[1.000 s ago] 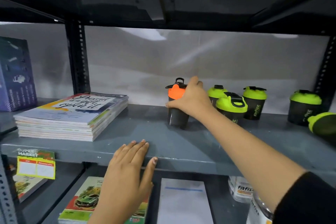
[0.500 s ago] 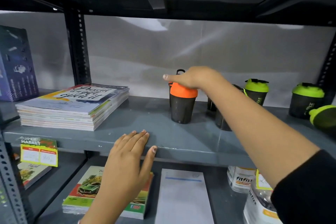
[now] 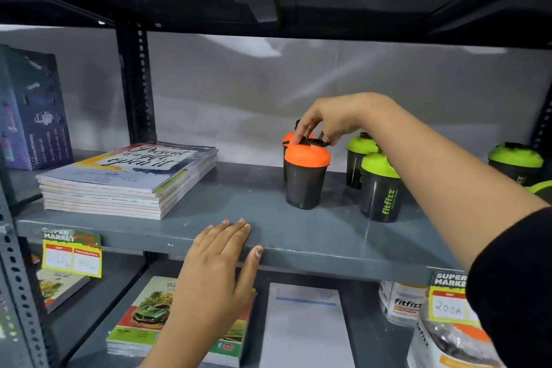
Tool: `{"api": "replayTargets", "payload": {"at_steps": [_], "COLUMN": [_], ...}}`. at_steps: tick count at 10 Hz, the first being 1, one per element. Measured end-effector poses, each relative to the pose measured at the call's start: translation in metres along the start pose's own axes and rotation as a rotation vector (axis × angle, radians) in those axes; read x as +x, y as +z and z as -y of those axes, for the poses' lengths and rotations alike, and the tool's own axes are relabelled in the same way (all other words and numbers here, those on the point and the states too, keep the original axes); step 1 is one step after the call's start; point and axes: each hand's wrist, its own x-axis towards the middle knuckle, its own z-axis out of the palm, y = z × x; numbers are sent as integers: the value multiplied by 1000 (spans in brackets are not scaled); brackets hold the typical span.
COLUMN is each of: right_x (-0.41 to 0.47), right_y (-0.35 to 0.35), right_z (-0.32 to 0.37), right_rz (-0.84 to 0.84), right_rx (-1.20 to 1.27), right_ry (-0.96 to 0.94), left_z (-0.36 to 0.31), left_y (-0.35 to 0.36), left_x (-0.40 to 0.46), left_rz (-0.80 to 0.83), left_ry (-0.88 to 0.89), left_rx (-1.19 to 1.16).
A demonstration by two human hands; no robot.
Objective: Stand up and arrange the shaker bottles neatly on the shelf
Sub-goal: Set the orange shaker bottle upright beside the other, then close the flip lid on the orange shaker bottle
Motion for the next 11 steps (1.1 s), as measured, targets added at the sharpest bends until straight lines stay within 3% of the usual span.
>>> {"api": "replayTargets", "payload": {"at_steps": [4, 5, 6, 9, 11], "right_x": [12, 2, -7, 7, 15], "right_y": [8, 4, -5, 10, 19], "right_z": [-5, -1, -2, -9, -6], "right_rz": [-18, 75, 120, -28, -195], "right_rx": [431, 409, 188, 163, 59], "right_ry": [149, 141, 78, -51, 118], "left_z": [1, 1, 0, 0, -1], "left_y": [0, -1, -1, 0, 0], "left_x": [0, 0, 0, 0, -2], "left_rz": [14, 14, 13, 6, -1], "left_ry": [4, 4, 3, -2, 1], "left_rx": [7, 9, 14, 11, 3]}}
